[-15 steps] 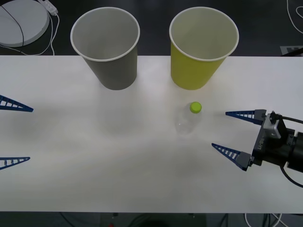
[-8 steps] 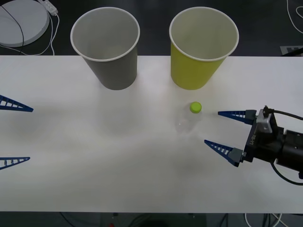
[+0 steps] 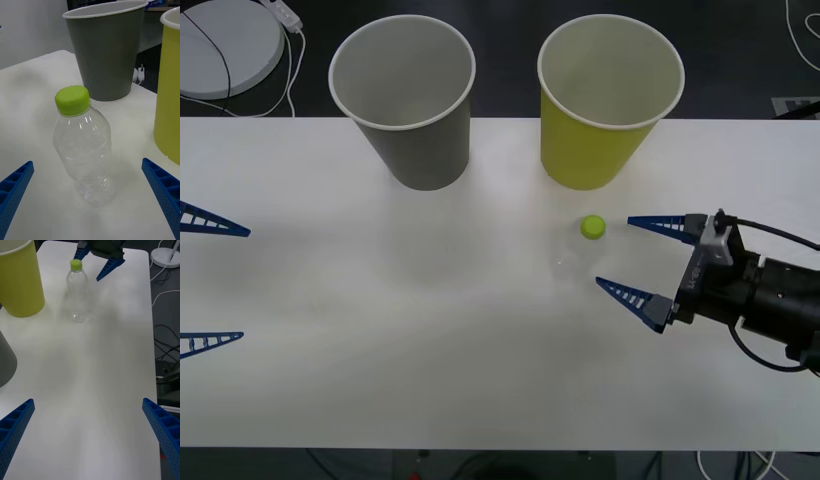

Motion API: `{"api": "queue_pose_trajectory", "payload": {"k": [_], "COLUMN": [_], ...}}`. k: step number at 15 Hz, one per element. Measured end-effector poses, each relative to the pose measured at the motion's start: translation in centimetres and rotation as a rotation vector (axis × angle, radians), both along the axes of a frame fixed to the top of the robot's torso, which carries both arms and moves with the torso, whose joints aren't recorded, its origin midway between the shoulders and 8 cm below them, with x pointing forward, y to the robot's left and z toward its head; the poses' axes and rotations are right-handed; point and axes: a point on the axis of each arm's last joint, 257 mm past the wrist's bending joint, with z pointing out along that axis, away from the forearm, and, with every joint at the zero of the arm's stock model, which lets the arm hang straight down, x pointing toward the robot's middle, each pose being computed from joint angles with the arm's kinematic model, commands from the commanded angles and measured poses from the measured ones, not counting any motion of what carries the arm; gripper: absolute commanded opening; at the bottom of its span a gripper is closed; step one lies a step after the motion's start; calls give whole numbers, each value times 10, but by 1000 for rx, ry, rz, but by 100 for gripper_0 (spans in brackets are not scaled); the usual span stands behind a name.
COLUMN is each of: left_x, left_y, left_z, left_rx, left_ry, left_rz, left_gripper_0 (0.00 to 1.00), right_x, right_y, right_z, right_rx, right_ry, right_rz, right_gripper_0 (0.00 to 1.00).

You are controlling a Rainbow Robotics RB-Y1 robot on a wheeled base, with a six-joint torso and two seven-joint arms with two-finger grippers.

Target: Put the can into the green bin and the plastic bottle into the gray bin

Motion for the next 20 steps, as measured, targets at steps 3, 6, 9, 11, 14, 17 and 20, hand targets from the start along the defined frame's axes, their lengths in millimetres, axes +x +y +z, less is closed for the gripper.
{"api": "queue_pose_trajectory", "payload": {"k": [3,6,9,11,14,17,20], "left_x": [0,0,0,0,0,0,0], "left_y": [0,0,0,0,0,0,0], "left_z": [0,0,0,0,0,0,0], "left_rx": [0,0,0,0,0,0,0], "left_ry": [0,0,0,0,0,0,0], "left_rz": [0,0,0,0,0,0,0], "left_gripper_0": [100,100,100,100,100,100,100], "right_x": [7,13,16,19,23,25,24], "right_y": [10,23,33,41,51,55,60], "right_z": [-1,-4,-7,-7,-7,-6,-6], "right_rx": [-3,-5,-3,-1,-1,5,13], "right_ry": [-7,-8,-7,-10,-12,-13,-10], "right_rz": [-8,-14,-17,-16,-19,-21,-16], "right_gripper_0": [100,100,100,100,100,100,69]}}
